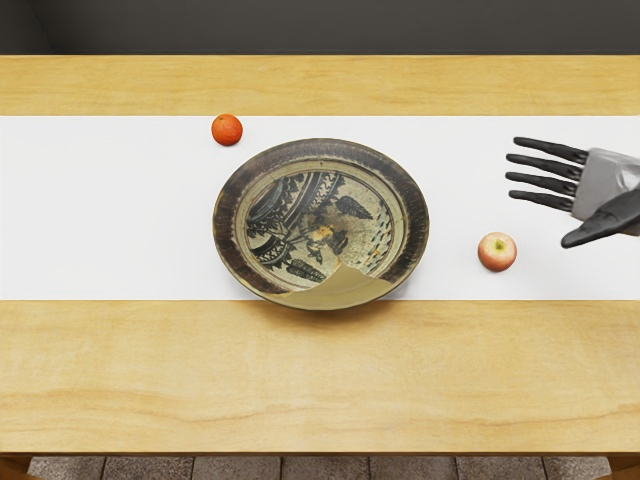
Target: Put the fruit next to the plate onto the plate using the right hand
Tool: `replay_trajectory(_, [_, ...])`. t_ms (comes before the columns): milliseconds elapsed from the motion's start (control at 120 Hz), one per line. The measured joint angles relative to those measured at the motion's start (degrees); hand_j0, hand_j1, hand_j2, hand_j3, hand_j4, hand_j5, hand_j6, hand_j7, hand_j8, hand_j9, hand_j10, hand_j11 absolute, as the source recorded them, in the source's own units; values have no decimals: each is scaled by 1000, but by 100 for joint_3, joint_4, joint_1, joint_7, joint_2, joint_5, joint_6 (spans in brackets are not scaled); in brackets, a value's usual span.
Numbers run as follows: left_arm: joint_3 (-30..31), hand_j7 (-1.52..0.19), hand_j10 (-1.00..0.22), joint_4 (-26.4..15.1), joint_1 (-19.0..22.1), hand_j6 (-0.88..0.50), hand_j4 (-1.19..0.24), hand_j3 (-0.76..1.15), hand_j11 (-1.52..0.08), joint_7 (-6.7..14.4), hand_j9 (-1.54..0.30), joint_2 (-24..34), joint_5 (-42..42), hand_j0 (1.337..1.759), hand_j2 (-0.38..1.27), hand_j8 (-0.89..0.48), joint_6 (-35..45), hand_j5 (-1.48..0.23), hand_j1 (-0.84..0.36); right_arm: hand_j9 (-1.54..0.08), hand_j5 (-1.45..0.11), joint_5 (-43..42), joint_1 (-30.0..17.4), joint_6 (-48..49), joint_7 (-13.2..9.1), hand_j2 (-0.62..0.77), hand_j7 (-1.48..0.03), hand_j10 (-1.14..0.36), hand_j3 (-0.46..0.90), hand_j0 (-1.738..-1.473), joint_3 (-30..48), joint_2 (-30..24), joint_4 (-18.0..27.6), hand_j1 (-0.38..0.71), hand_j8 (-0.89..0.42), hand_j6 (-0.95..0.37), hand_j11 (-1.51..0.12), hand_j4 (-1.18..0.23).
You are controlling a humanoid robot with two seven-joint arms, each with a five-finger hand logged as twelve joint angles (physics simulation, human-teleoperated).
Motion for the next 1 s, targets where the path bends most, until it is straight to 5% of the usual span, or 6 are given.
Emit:
replay_trajectory(150, [0,0,0,-1,0,0,0,0,0,0,0,0,0,1658,0,0,0,0,349,-30,-30,40,11,131,0,-2,-30,-19,0,-1658,22,8,-19,-324,-19,-22,-31,-22])
replay_trajectory(233, [0,0,0,-1,0,0,0,0,0,0,0,0,0,1658,0,0,0,0,349,-31,-31,-501,551,-16,0,-2,-31,-20,0,-1658,-564,-83,52,-323,-20,-22,-31,-22])
replay_trajectory(442, [0,0,0,1,0,0,0,0,0,1,0,0,0,1658,0,0,0,0,349,-40,-40,-3446,1449,-2962,0,-5,-40,-30,0,-1658,-2141,-108,897,-313,-30,-30,-40,-30])
replay_trajectory(608, [0,0,0,1,0,0,0,0,0,0,0,0,0,1658,0,0,0,0,349,-46,-46,-5069,1728,-4892,0,-6,-46,-36,0,-1658,-3697,385,1112,-307,-36,-37,-46,-36])
replay_trajectory(750, [0,0,0,0,0,0,0,0,0,1,0,0,0,1658,0,0,0,0,349,-69,-70,-5494,2250,-5462,0,-9,-69,-55,0,-1658,-4839,564,974,-287,-55,-56,-69,-55])
replay_trajectory(1000, [0,0,0,1,0,0,0,0,0,0,0,0,0,1658,0,0,0,0,349,-200,-200,-5636,2486,-6313,0,-28,-199,-155,0,-1658,-5577,880,675,-167,-156,-157,-200,-155])
